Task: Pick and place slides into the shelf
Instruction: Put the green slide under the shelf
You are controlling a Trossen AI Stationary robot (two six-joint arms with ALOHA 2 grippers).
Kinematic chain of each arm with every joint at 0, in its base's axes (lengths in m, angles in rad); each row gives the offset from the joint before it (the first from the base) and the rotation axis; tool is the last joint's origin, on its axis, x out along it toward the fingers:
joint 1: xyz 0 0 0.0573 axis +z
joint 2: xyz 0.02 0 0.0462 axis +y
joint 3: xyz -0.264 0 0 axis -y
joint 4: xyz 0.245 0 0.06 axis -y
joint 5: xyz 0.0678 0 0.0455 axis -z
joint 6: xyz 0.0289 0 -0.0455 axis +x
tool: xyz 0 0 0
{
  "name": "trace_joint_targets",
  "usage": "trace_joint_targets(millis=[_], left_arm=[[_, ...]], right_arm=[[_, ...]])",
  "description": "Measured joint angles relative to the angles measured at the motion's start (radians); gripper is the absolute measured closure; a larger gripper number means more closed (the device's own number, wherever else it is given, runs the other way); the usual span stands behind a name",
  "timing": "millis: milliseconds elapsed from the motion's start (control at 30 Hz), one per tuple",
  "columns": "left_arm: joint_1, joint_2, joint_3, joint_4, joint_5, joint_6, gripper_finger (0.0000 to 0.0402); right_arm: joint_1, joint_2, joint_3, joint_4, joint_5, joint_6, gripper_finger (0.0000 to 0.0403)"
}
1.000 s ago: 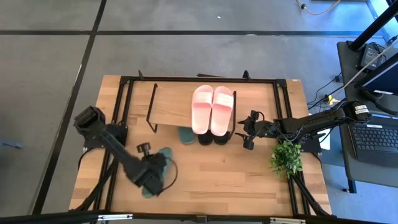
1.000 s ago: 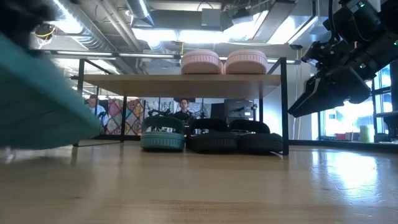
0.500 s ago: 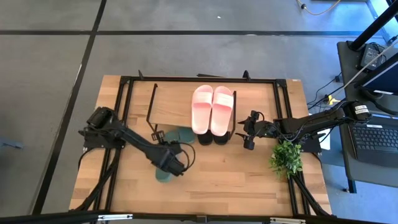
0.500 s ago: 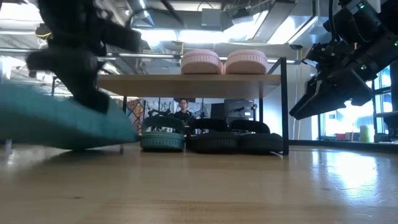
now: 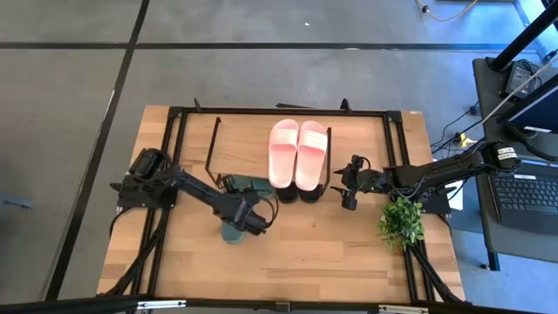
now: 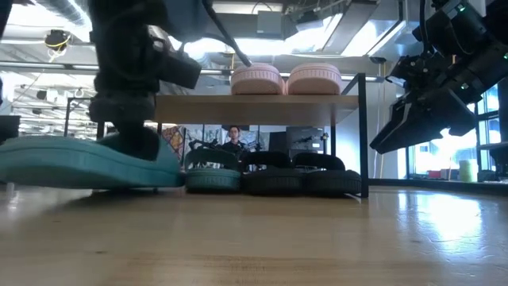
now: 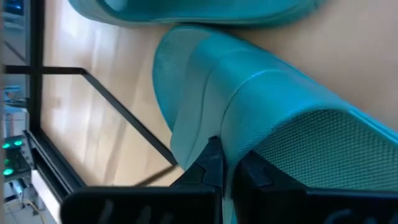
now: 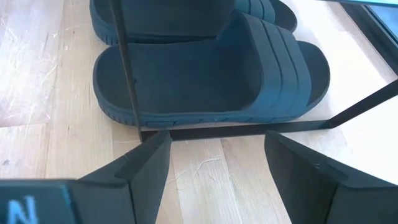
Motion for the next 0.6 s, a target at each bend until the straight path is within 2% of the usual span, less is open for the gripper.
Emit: trace_joint_targets(millis=[200,600], left_arm=[[0.045,0.0,0.0,0.0,-0.04,0.03,0.0399],[0.113,0.0,0.0,-0.008,-0.043,-0.011,0.0399]], right_arm=[[0.0,0.0,0.0,0.0,0.0,0.003,0.0144],[0.0,0.0,0.0,-0.024,0.0,0.01,0.0144]])
